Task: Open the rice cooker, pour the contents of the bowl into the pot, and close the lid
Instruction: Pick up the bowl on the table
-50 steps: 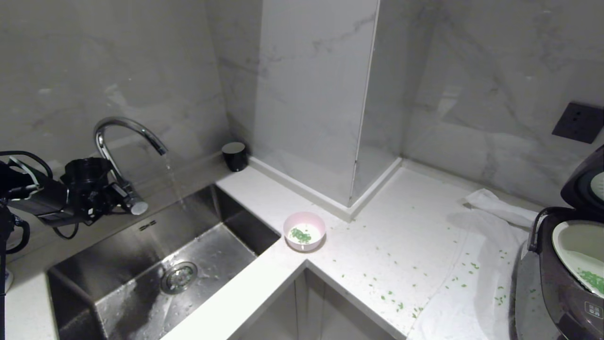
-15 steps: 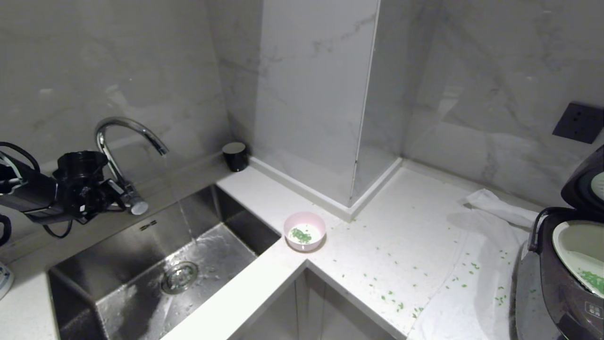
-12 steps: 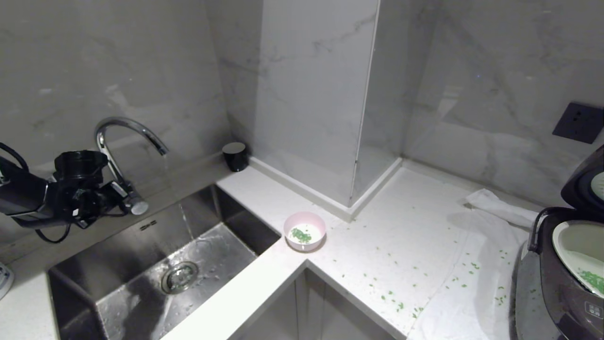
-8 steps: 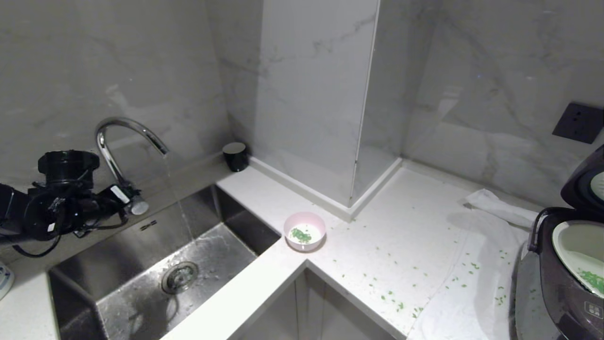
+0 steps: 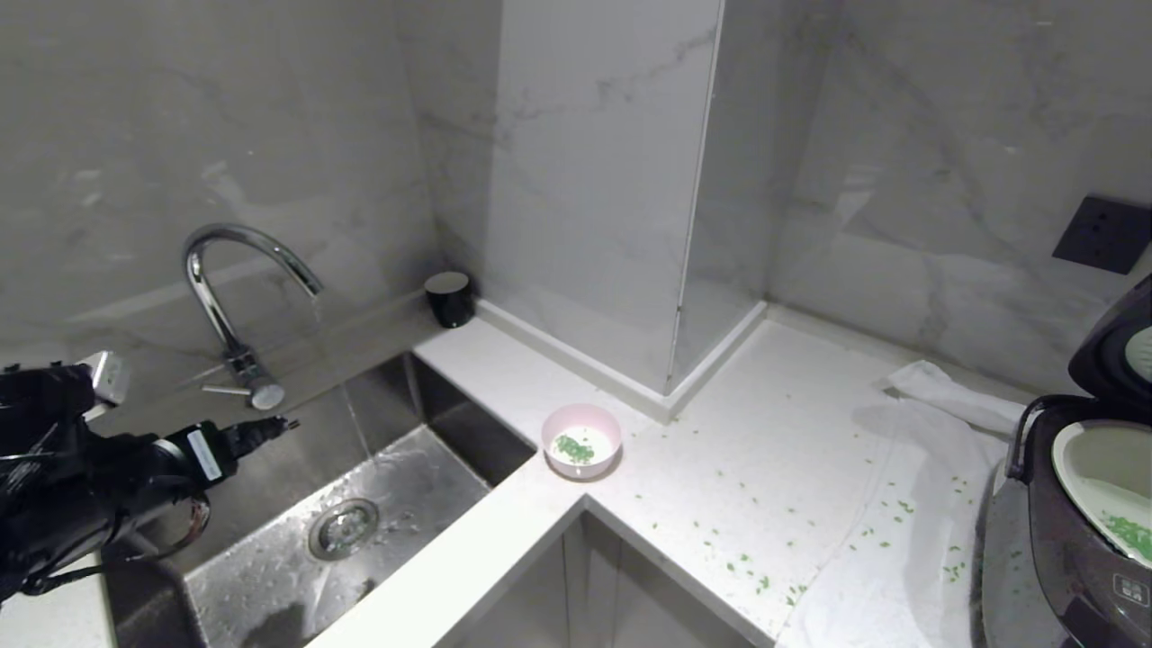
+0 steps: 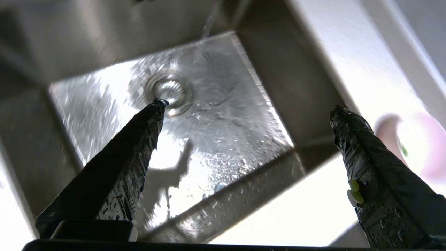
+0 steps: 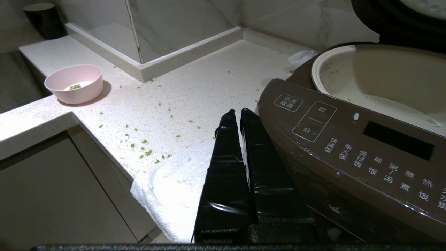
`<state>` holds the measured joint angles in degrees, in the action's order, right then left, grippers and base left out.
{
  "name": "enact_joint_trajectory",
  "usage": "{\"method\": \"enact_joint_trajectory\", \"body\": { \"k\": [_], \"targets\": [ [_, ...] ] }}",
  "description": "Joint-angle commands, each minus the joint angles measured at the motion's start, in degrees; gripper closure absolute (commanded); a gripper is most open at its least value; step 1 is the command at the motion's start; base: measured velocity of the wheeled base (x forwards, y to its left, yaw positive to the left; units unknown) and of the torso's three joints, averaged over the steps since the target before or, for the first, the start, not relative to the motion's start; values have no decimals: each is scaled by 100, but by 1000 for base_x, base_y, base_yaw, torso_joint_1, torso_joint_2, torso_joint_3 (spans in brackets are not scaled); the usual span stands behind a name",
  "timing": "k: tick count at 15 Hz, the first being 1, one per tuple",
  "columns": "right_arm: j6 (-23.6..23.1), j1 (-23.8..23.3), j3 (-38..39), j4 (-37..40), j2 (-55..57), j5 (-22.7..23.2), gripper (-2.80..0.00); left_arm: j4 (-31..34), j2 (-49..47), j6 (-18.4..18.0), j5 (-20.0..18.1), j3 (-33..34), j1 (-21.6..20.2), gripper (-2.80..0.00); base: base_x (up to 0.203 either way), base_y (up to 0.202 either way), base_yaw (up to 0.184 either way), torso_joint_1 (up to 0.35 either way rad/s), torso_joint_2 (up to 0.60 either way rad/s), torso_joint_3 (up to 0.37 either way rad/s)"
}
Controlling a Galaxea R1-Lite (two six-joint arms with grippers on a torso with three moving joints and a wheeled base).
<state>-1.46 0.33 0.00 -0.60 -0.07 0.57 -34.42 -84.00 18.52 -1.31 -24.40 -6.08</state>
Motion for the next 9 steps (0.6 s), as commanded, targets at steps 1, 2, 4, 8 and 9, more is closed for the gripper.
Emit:
{"method": "enact_joint_trajectory", "body": {
  "k": [1, 2, 4, 8, 9],
  "targets": [
    [-3, 2, 9, -2, 7, 4, 0, -343, 848, -630, -318, 483, 201, -280, 0, 0, 0, 0, 0, 0],
    [-3, 2, 9, -2, -1, 4, 0, -370, 902, -701, -346, 496, 377, -280, 0, 0, 0, 0, 0, 0],
    [-3, 2, 9, -2, -1, 4, 0, -375, 835, -726, -343, 325, 878, -280, 0, 0, 0, 0, 0, 0],
    [-3, 2, 9, -2, 7, 4, 0, 97, 271, -713, -191, -1012, 1933, -280, 0, 0, 0, 0, 0, 0],
    [-3, 2, 9, -2, 2, 4, 0, 400, 62, -707, -64, -1433, 2178, -280, 0, 0, 0, 0, 0, 0]
  ]
}}
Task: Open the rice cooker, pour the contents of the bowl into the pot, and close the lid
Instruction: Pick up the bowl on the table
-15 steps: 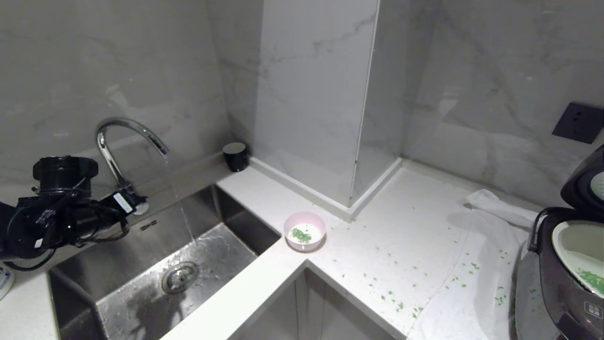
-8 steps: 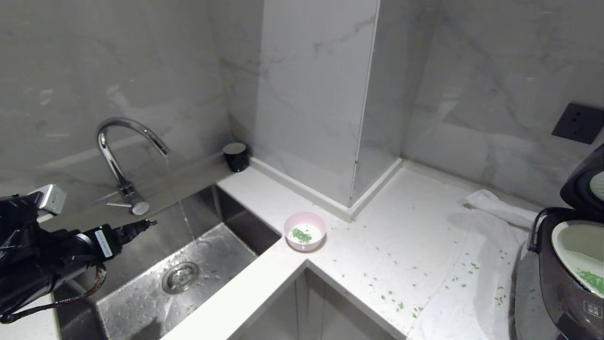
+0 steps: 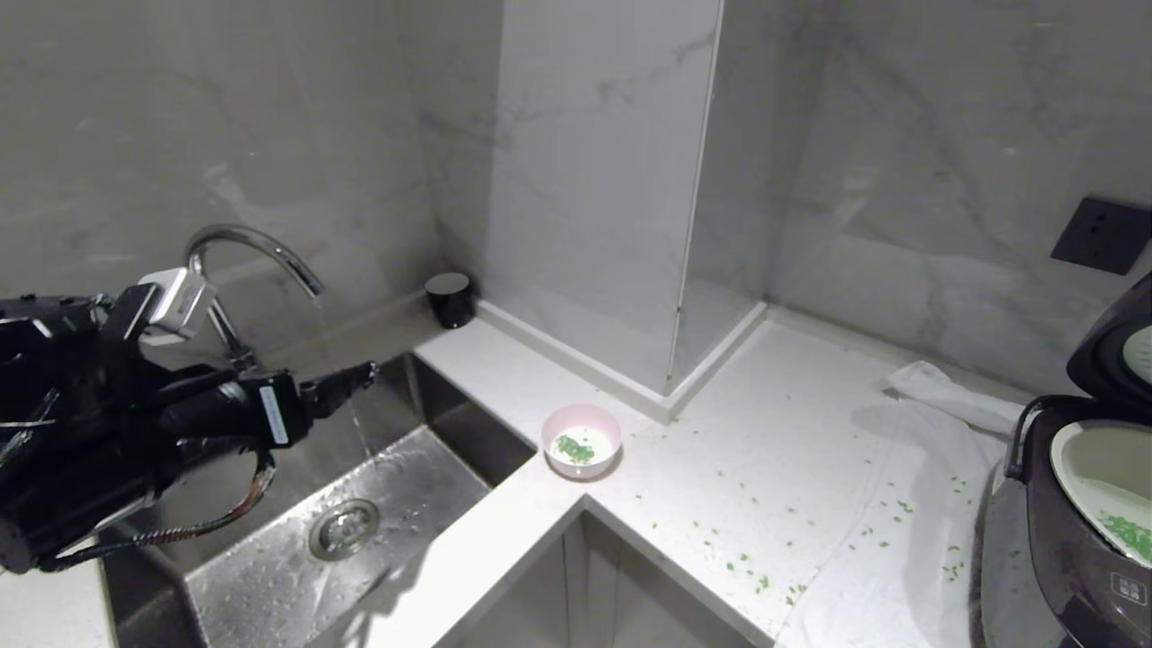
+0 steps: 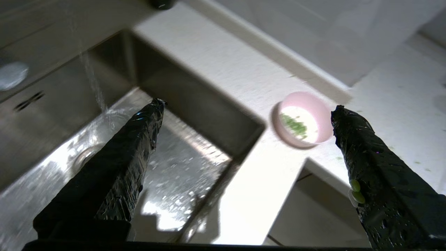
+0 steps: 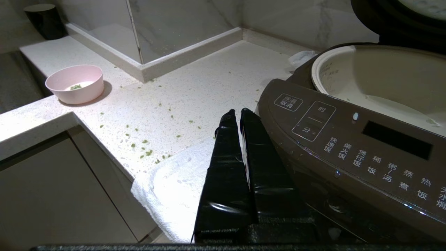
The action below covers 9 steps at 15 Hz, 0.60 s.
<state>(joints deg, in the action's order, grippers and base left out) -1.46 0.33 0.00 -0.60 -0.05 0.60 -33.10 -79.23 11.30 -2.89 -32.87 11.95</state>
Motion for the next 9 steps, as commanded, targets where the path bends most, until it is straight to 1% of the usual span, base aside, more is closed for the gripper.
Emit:
{"method": "enact_joint_trajectory", "body": {
  "k": [1, 2, 4, 5, 7, 9],
  "targets": [
    [-4, 2, 9, -1, 1, 2, 0, 594, -684, 32, 284, -1028, 640, -280, 0, 0, 0, 0, 0, 0],
    [-4, 2, 9, -1, -4, 2, 0, 848, -1042, 93, 507, -1455, 889, -280, 0, 0, 0, 0, 0, 0],
    [-4, 2, 9, -1, -2, 2, 0, 1113, -1745, 281, 816, -2151, 1213, -280, 0, 0, 0, 0, 0, 0],
    [-4, 2, 9, -1, -4, 2, 0, 1273, -2088, 337, 891, -2522, 1308, -280, 0, 0, 0, 0, 0, 0],
    [-4, 2, 9, -1, -1, 2, 0, 1909, -2674, 489, 955, -3365, 1398, -280, 0, 0, 0, 0, 0, 0],
    [-4, 2, 9, -1, 4, 2, 0, 2759, -3090, 975, 975, -4290, 1458, -280, 0, 0, 0, 0, 0, 0]
  ]
}}
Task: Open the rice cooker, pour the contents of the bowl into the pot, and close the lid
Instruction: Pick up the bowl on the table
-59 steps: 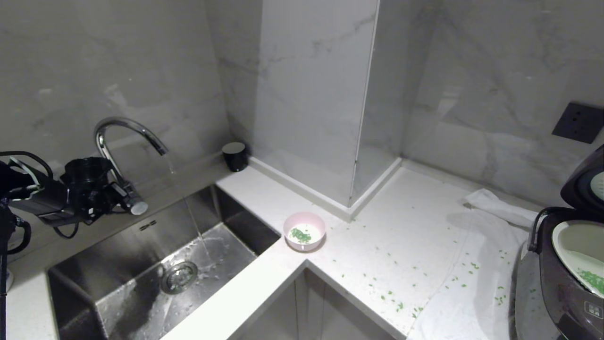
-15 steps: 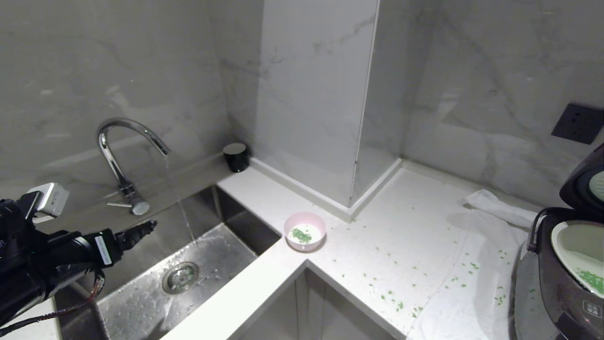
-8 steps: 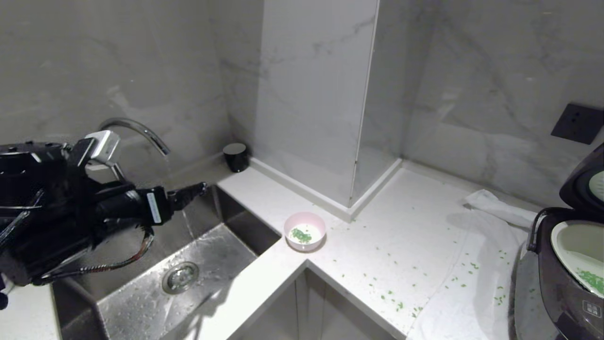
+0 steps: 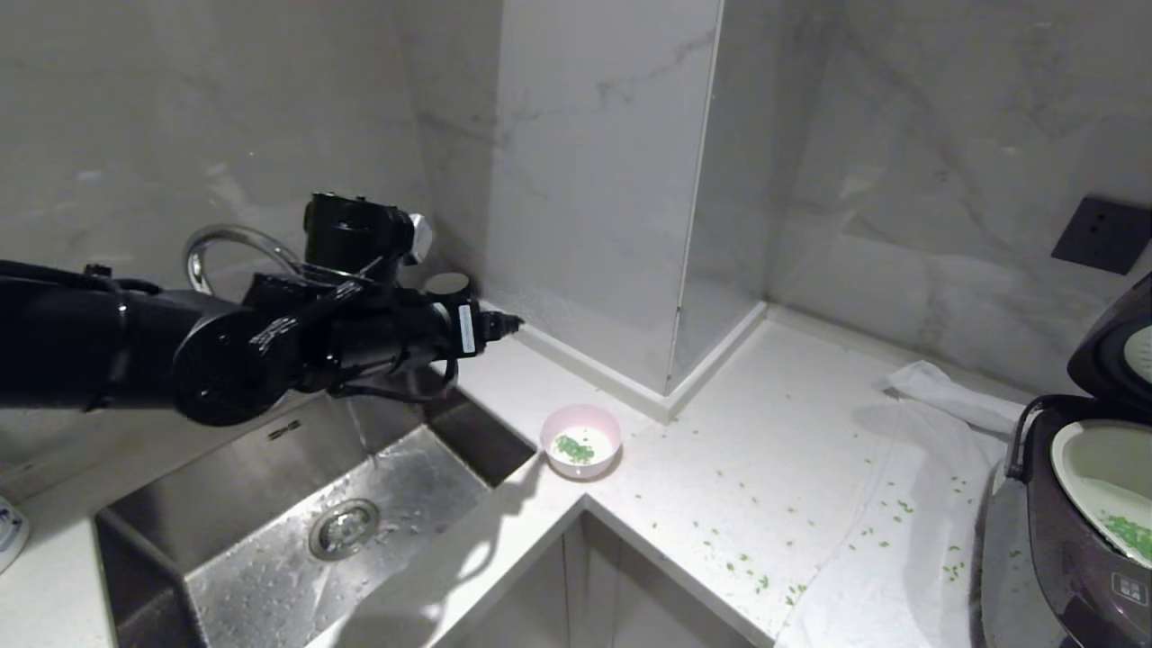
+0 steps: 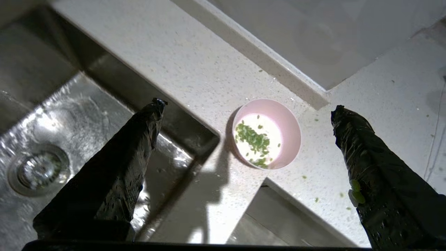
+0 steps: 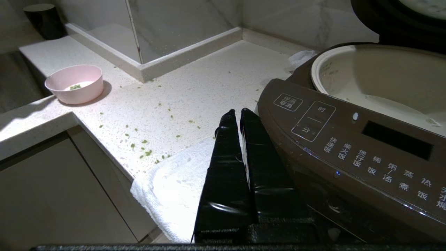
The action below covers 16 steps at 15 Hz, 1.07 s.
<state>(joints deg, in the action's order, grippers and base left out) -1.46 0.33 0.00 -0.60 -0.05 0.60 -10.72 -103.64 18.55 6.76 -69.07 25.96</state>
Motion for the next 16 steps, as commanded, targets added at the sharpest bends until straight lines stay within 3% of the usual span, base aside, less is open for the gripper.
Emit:
{"method": "enact_joint_trajectory", "body": {
  "k": [1, 6, 8, 11, 16],
  "targets": [
    [-3, 2, 9, -2, 0, 2, 0, 1097, -823, 464, 3, -1133, 88, -280, 0, 0, 0, 0, 0, 0],
    [-3, 2, 9, -2, -4, 2, 0, 3091, -1906, 778, -37, -2697, 199, -280, 0, 0, 0, 0, 0, 0],
    [-3, 2, 9, -2, -4, 2, 0, 3601, -2450, 1188, -60, -3252, 279, -280, 0, 0, 0, 0, 0, 0],
    [-3, 2, 9, -2, 4, 2, 0, 3733, -2883, 1407, -61, -3399, 593, -280, 0, 0, 0, 0, 0, 0],
    [-3, 2, 9, -2, 4, 2, 0, 3726, -3415, 1774, 0, -3719, 703, -280, 0, 0, 0, 0, 0, 0]
  ]
}}
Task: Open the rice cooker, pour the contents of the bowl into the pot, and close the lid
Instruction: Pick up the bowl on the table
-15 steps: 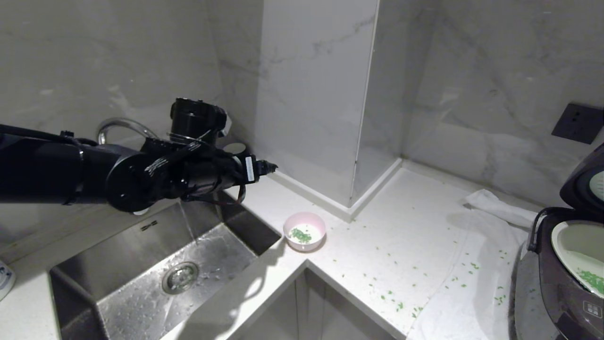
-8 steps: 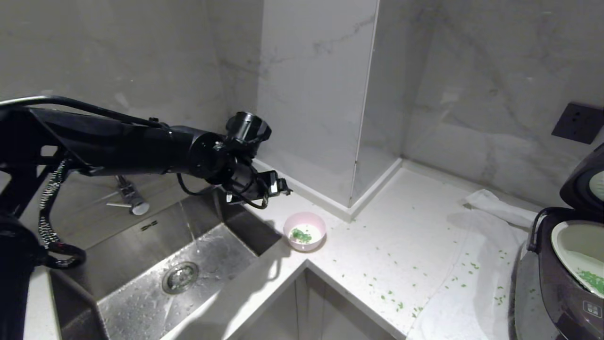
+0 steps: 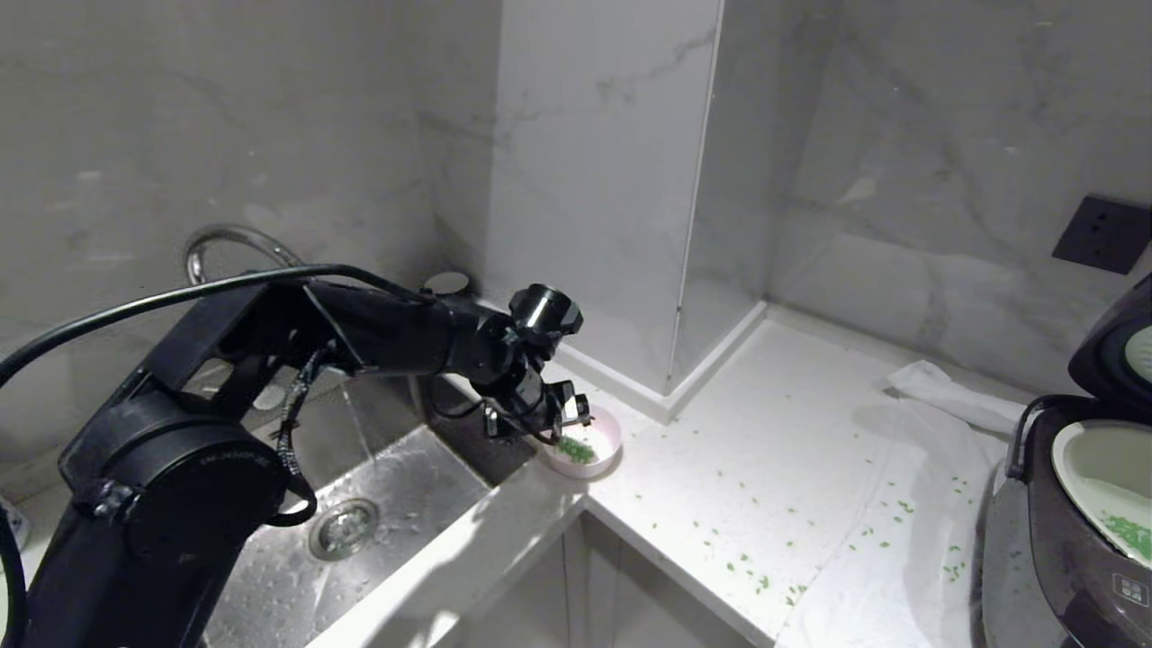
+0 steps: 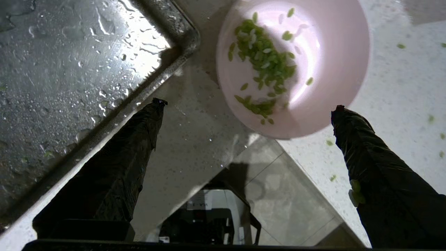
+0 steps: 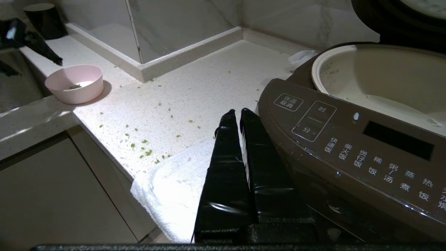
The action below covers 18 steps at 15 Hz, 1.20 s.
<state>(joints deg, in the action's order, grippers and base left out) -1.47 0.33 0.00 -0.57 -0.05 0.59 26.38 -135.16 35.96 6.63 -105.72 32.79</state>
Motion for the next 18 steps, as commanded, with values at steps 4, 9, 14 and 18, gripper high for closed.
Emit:
{"method": "enact_joint_trajectory", "body": {
  "k": [4, 9, 14, 18],
  "targets": [
    [-2, 2, 9, -4, 5, 2, 0, 8, -488, 36, 46, -70, -35, -280, 0, 0, 0, 0, 0, 0],
    [-2, 2, 9, -4, -4, 2, 0, 7, -784, 69, 58, -177, -65, -280, 0, 0, 0, 0, 0, 0],
    [-2, 2, 9, -4, 5, 2, 0, 7, -909, 60, 58, -308, -54, -280, 0, 0, 0, 0, 0, 0],
    [-2, 2, 9, -4, -1, 2, 0, 7, -925, 69, 58, -318, -62, 0, 0, 0, 0, 0, 0, 0]
  ]
}}
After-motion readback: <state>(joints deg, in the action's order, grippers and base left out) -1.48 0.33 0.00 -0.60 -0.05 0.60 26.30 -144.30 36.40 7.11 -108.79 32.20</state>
